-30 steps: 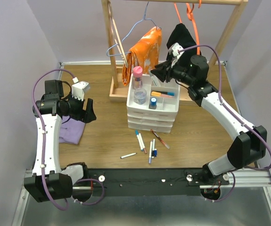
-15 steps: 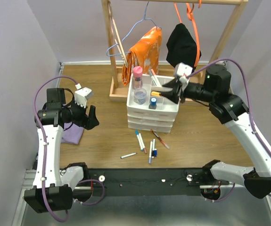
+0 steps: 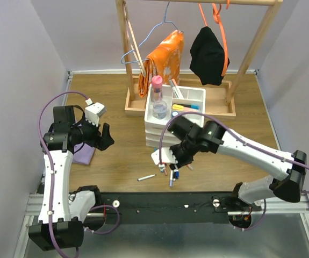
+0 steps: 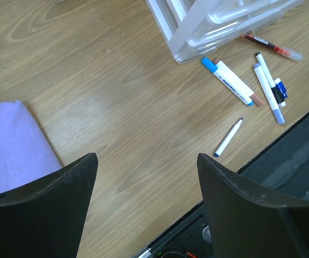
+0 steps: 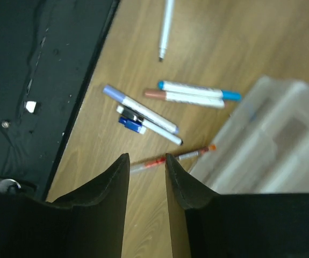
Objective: Sort the stationery into containers
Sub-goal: Pick up the pen from the corner of the board.
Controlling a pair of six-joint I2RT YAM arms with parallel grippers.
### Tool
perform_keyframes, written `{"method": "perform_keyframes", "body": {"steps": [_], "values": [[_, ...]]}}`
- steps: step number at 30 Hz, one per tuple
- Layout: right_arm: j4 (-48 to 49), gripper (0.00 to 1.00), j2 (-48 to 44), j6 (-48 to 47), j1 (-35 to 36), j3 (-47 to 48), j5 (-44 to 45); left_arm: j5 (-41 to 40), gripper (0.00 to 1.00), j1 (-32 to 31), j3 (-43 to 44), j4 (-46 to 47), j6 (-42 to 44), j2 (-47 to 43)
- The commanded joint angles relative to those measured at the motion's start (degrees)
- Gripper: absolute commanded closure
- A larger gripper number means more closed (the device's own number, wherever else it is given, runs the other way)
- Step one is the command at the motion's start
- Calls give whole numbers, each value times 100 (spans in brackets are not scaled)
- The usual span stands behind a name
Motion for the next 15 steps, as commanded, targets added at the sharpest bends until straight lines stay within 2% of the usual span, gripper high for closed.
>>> {"method": "perform_keyframes", "body": {"steps": [1,6,15], "values": [[369,61,291,-1089,693,-695,378,-42,16,-20,-248,220,-227,-396],[1160,61,537,-1775,1002,-1442,378,-200,16,-2,-116,54,-193,-476],[1697,61,1354,-2294,1072,-1409,264,-297,16,138,78,-175,-184,-686]]}}
